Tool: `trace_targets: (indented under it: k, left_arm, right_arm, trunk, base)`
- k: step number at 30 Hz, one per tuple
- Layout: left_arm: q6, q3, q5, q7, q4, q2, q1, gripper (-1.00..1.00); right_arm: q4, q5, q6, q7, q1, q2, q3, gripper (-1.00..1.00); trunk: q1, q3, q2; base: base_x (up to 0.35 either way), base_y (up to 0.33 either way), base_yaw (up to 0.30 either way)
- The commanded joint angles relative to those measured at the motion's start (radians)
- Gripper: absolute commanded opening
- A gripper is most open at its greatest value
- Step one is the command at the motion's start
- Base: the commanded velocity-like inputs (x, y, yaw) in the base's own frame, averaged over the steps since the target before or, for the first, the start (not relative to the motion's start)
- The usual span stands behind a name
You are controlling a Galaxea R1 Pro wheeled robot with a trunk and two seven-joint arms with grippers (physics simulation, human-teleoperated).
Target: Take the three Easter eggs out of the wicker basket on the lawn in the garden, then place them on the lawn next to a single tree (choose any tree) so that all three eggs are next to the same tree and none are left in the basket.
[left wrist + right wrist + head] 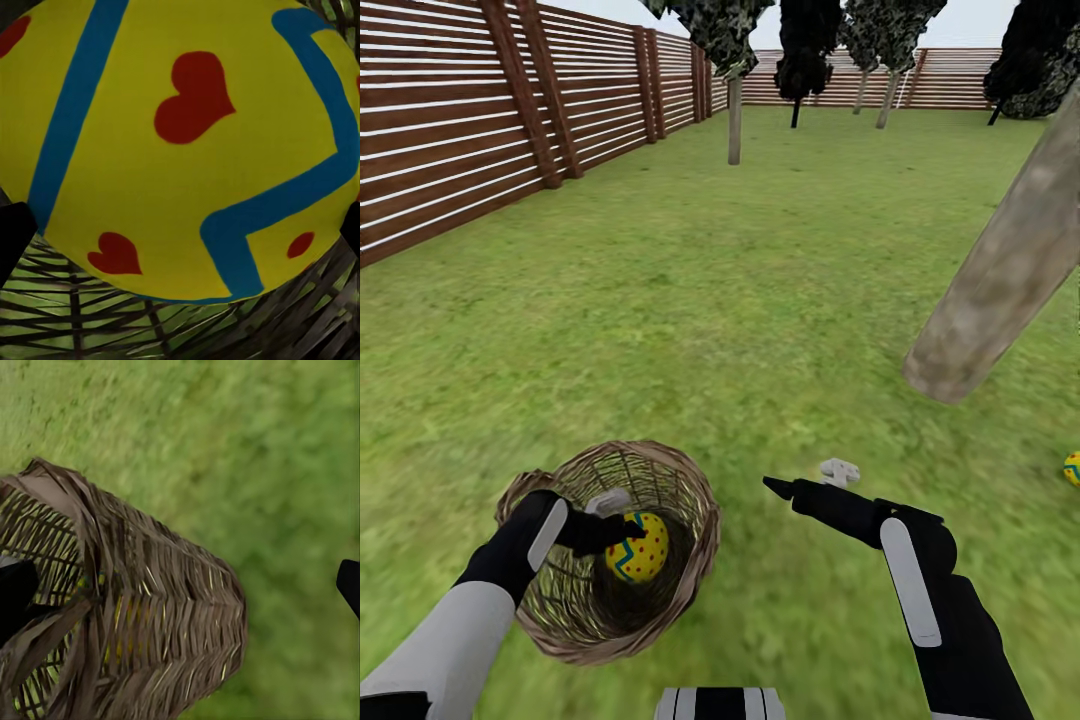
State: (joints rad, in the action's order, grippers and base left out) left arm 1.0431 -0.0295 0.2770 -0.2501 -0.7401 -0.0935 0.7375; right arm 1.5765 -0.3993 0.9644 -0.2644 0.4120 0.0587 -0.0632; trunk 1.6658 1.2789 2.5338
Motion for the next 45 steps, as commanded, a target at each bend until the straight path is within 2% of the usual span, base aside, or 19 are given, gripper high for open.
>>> trace_targets:
  k: [1,7,11,15,45]
  left_arm:
    - [0.004,-0.003,-0.007,-0.009,0.0,-0.002,0.0,-1.0]
    - [0.004,-0.003,-0.007,-0.011,0.003,-0.012,0.0,-1.0]
    - [0.004,-0.003,-0.006,-0.01,0.061,-0.012,0.001,-1.0]
    - [0.004,-0.003,-0.006,-0.01,0.082,-0.012,0.002,-1.0]
    - [0.004,-0.001,-0.007,-0.007,0.088,-0.011,0.003,-1.0]
  right_arm:
    - [0.0,0.008,0.005,-0.01,0.001,0.001,-0.003,1.0]
    - [0.0,0.008,0.005,-0.01,0.001,0.001,-0.003,1.0]
    - [0.0,0.008,0.005,-0.01,0.001,0.001,-0.003,1.0]
    - [0.0,0.008,0.005,-0.01,0.001,0.001,-0.003,1.0]
    - [0.0,0.008,0.005,-0.01,0.001,0.0,-0.003,1.0]
  trunk:
    - [-0.001,-0.003,0.0]
    - [-0.003,-0.026,-0.001]
    - [-0.005,-0.042,-0.002]
    - [-0.007,-0.057,-0.003]
    - [-0.02,-0.173,-0.01]
  base:
    - [0.0,0.0,0.0]
    - [0.0,0.0,0.0]
    - [0.0,0.0,0.0]
    - [0.0,0.0,0.0]
    - [0.0,0.0,0.0]
